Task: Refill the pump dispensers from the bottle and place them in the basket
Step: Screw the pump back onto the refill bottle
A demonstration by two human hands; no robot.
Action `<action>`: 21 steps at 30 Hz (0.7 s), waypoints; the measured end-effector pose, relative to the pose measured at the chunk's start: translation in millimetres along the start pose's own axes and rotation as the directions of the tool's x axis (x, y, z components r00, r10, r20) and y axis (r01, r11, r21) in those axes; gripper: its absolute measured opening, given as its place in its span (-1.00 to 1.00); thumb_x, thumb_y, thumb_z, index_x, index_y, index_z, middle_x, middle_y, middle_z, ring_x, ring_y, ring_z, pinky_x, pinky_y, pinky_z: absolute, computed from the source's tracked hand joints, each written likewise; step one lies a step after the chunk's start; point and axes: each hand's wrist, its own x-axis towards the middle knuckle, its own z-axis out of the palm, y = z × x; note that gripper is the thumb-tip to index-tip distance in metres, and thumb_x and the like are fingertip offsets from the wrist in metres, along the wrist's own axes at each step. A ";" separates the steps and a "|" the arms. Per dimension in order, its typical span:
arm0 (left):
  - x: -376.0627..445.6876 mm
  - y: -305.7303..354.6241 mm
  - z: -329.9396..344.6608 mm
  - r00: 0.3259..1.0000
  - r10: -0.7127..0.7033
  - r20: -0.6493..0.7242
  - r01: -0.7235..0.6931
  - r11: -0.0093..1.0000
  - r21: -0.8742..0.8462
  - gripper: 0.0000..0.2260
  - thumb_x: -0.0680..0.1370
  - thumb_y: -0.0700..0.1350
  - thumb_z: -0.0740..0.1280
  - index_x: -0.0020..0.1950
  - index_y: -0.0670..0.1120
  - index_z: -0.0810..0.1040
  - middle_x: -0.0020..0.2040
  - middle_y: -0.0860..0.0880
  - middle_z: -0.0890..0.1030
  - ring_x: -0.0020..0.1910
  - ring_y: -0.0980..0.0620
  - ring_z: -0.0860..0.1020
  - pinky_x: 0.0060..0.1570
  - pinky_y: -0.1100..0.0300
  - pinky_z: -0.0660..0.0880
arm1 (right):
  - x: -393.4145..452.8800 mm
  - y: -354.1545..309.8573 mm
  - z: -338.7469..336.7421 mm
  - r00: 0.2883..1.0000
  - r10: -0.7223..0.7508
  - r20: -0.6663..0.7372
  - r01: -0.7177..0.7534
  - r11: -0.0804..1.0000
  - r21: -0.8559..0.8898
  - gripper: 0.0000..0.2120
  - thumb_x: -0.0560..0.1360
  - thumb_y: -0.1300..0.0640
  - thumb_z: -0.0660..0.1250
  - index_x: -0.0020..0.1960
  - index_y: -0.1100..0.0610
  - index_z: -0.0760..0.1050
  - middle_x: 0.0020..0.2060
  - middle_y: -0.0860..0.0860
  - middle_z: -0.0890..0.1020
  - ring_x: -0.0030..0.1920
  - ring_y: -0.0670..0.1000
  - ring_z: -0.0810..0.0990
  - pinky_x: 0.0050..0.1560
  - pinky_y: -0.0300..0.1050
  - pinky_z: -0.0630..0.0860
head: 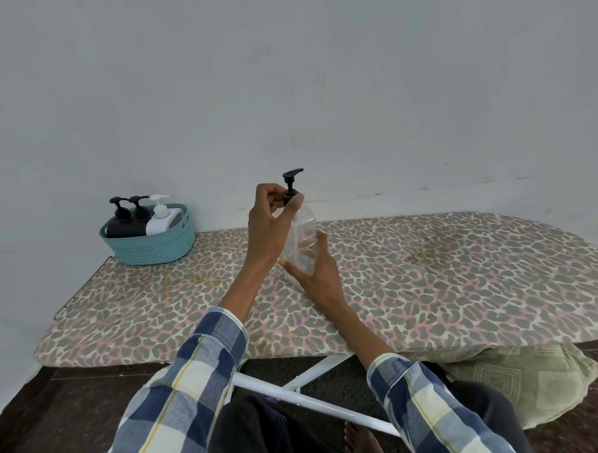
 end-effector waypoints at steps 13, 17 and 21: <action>3.8 -2.3 0.1 0.999 0.012 0.036 -0.011 0.999 -0.031 -0.77 0.69 -0.01 0.42 0.26 -0.10 0.54 0.14 -0.04 0.73 0.19 0.04 0.69 0.21 0.22 0.58 | 1.1 3.0 0.5 1.000 0.012 0.002 -0.012 1.000 0.015 -0.26 0.47 -0.19 0.58 0.48 -0.05 0.26 0.21 -0.10 0.62 0.22 -0.10 0.63 0.16 -0.22 0.54; 6.0 -2.2 -3.1 0.997 0.007 0.077 -0.006 1.000 -0.023 -0.75 0.78 -0.06 0.23 0.27 -0.14 0.65 0.15 -0.02 0.76 0.20 0.09 0.69 0.22 0.33 0.52 | 2.1 5.3 1.1 1.000 0.016 0.002 -0.016 1.000 0.019 -0.24 0.46 -0.22 0.57 0.48 -0.08 0.24 0.25 -0.09 0.63 0.24 -0.07 0.64 0.23 -0.13 0.59; 0.7 -1.8 -0.4 0.998 0.009 0.055 -0.009 1.000 -0.011 -0.75 0.69 0.06 0.40 0.26 -0.07 0.62 0.15 0.03 0.73 0.20 0.10 0.68 0.28 0.19 0.56 | 1.7 6.2 1.2 1.000 0.012 0.008 -0.012 1.000 0.006 -0.24 0.47 -0.21 0.57 0.48 -0.07 0.23 0.25 -0.07 0.63 0.25 -0.07 0.63 0.22 -0.16 0.57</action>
